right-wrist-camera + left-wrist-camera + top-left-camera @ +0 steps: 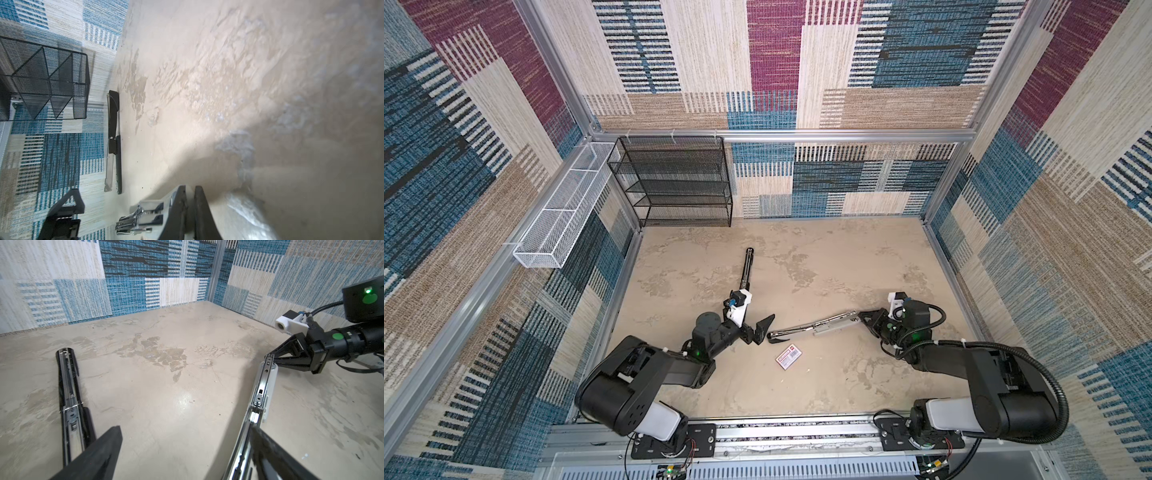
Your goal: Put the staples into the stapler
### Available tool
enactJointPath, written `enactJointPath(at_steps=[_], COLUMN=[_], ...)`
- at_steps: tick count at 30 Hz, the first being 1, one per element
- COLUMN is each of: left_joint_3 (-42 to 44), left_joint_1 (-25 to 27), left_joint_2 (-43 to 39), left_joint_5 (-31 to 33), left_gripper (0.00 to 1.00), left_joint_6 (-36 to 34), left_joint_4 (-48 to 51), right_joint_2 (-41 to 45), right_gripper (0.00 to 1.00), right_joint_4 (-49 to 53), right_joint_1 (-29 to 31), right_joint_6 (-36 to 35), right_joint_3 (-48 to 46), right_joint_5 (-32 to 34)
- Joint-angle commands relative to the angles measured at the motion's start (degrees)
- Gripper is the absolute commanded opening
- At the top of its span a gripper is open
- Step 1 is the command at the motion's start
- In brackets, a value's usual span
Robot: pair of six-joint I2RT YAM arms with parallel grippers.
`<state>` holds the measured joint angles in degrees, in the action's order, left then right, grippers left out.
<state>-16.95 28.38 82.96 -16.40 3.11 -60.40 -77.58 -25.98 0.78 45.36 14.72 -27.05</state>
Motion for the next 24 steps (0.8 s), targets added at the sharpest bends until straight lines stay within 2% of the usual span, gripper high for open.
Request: enactJointPath(at_steps=[1, 4, 6, 11, 15, 19, 24], left_joint_3=[-5.68, -8.04, -11.21, -22.03, -29.87, -36.96, -40.17], left_joint_1=[1.28, 1.41, 1.41, 1.59, 1.59, 1.59, 1.59], left_joint_2=[-3.84, -4.99, -5.26, -4.75, -3.55, -1.22, -0.08], left_joint_5=[2.14, 3.62, 3.54, 5.05, 5.43, 4.27, 1.39], left_gripper=[0.99, 0.99, 0.99, 0.99, 0.99, 0.99, 0.99], left_joint_6=[-3.89, -1.17, 0.08, 2.01, 4.10, 4.40, 7.14], left_joint_4=[23.12, 28.21, 33.81, 54.39, 69.43, 82.32, 90.47], right_joint_2=[1.60, 2.40, 3.09, 9.63, 15.67, 14.27, 8.86], right_gripper=[0.26, 0.40, 0.46, 0.55, 0.72, 0.72, 0.73], right_joint_4=[6.54, 8.62, 11.03, 18.71, 25.07, 29.93, 29.78], right_joint_1=[0.03, 0.07, 0.03, 0.36, 1.21, 4.15, 9.50], right_joint_6=[-4.21, -4.73, -5.64, -9.13, -15.74, -22.07, -24.21], right_joint_3=[0.22, 0.47, 1.20, 3.88, 7.80, 13.34, 17.74], right_joint_5=[5.21, 6.06, 7.18, 10.81, 12.16, 9.81, 7.30])
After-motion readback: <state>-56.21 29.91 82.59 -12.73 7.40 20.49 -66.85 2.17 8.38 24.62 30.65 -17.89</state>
